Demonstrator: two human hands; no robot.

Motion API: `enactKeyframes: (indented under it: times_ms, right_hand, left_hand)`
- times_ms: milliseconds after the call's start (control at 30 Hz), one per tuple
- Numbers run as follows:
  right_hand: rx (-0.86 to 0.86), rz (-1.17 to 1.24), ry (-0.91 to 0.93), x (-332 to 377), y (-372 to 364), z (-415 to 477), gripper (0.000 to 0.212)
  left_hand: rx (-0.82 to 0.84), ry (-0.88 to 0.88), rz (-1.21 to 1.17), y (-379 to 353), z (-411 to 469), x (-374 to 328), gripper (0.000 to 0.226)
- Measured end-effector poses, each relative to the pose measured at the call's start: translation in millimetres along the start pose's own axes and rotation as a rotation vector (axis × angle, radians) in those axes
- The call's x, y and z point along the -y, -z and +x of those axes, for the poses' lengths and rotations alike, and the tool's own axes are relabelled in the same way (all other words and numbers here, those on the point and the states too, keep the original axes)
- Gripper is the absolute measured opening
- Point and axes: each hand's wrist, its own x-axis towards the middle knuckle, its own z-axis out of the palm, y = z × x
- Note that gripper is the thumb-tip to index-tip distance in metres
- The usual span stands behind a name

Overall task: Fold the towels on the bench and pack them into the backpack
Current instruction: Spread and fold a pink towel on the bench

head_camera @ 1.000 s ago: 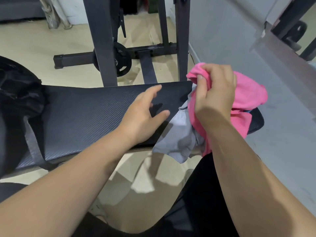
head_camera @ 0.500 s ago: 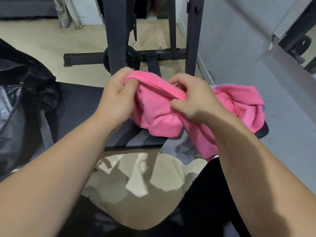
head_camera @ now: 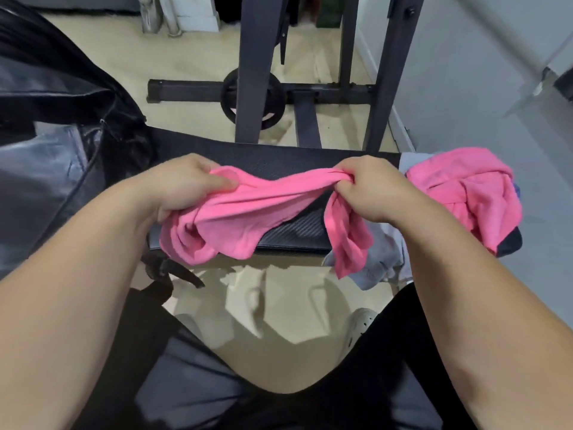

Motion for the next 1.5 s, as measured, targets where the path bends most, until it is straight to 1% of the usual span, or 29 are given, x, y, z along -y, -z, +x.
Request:
enactKeyframes:
  times_ms: [67,133,167,200,233,267,333,367,400,433,467,533,600,667,767,800,867,967,1033,1233,1333,1500]
  right_hand:
    - [0.124,0.093,0.099,3,1,-4,0.020]
    - [0.288,0.283,0.108,8,4,-11,0.022]
    - [0.338,0.333,0.111,8,7,-13,0.024]
    - [0.363,0.329,0.130,8,9,-14,0.027]
    - [0.364,0.287,0.152,7,9,-14,0.030]
    - [0.354,0.232,0.162,6,8,-12,0.035]
    - [0.330,0.138,0.126,4,1,-10,0.051]
    - [0.309,0.110,0.096,1,-5,-8,0.056]
    - [0.283,0.083,0.077,-2,-11,-7,0.056]
    - [0.263,0.056,0.081,-5,-17,-6,0.053]
    - [0.248,0.044,0.099,-8,-22,-6,0.049]
    - [0.244,0.044,0.124,-17,-29,-5,0.042]
    - [0.251,0.074,0.119,-25,-32,-6,0.039]
    - [0.274,0.073,0.126,-33,-31,-5,0.040]
    - [0.277,-0.014,0.105,-44,-28,0,0.035]
    - [0.253,-0.026,0.072,-49,-28,3,0.034]
    - [0.162,-0.023,-0.010,-57,-29,11,0.039]
    - [-0.041,0.013,-0.126,-69,-33,28,0.042]
    - [-0.112,0.016,-0.131,-77,-37,43,0.039]
    - [-0.086,-0.133,-0.079,-89,-34,93,0.033]
    - [-0.084,-0.171,-0.058,-94,-30,115,0.032]
    - [-0.073,-0.241,-0.041,-100,-33,145,0.032]
  left_hand:
    - [0.186,0.027,0.018,9,-7,8,0.026]
    - [0.355,0.034,-0.043,15,-16,13,0.027]
    - [0.387,0.034,-0.080,16,-17,15,0.028]
    - [0.387,0.031,-0.106,16,-18,16,0.029]
    - [0.344,0.025,-0.116,15,-18,17,0.030]
    - [0.261,0.010,-0.109,14,-16,18,0.029]
    - [0.014,-0.006,-0.051,11,-3,28,0.026]
    - [-0.111,-0.011,-0.014,9,3,33,0.032]
    - [-0.207,-0.015,0.012,8,7,38,0.042]
    - [-0.271,-0.018,0.029,6,11,43,0.052]
    - [-0.315,-0.030,0.042,4,14,47,0.054]
    - [-0.369,-0.051,0.106,-1,19,51,0.049]
    - [-0.436,-0.057,0.188,-4,22,52,0.046]
    - [-0.512,-0.064,0.318,-3,25,54,0.049]
    - [-0.656,-0.038,0.504,2,29,62,0.050]
    - [-0.680,-0.032,0.547,1,30,65,0.049]
    - [-0.676,-0.021,0.609,-3,35,73,0.048]
    - [-0.659,-0.019,0.671,-10,45,77,0.046]
    - [-0.650,-0.027,0.711,-12,55,72,0.045]
    - [-0.614,-0.030,0.830,-1,94,50,0.042]
    - [-0.587,-0.027,0.884,2,116,42,0.041]
    - [-0.550,-0.010,0.931,8,144,48,0.043]
